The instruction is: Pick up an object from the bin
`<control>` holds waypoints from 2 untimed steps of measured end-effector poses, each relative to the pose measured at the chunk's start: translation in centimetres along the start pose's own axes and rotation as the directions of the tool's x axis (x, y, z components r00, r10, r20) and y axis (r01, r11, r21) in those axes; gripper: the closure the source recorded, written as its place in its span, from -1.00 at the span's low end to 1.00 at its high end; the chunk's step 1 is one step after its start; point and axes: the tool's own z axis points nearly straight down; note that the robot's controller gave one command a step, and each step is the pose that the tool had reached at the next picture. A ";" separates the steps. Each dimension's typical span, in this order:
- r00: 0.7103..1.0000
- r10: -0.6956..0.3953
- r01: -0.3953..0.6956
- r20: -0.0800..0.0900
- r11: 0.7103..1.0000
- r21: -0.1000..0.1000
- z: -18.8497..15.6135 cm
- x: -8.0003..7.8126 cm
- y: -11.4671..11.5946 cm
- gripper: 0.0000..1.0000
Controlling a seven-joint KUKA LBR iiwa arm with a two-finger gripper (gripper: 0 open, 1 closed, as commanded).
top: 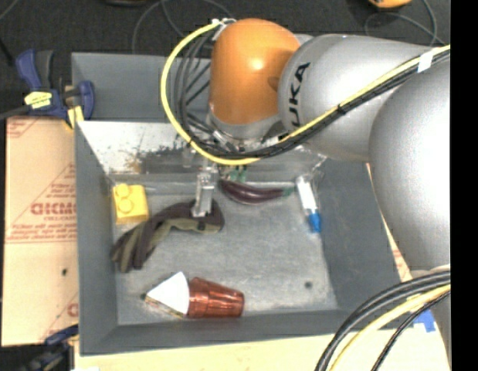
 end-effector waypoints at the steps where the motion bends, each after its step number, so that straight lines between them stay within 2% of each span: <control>1: 1.000 0.002 -0.002 0.006 1.000 -0.001 -0.5 -0.1 -0.1 -1.00; 2: 1.000 -0.023 0.023 0.009 1.000 0.000 1.6 4.8 2.6 -1.00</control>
Offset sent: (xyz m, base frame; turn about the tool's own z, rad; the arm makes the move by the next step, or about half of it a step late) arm -0.0943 0.0550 -0.0362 -0.0509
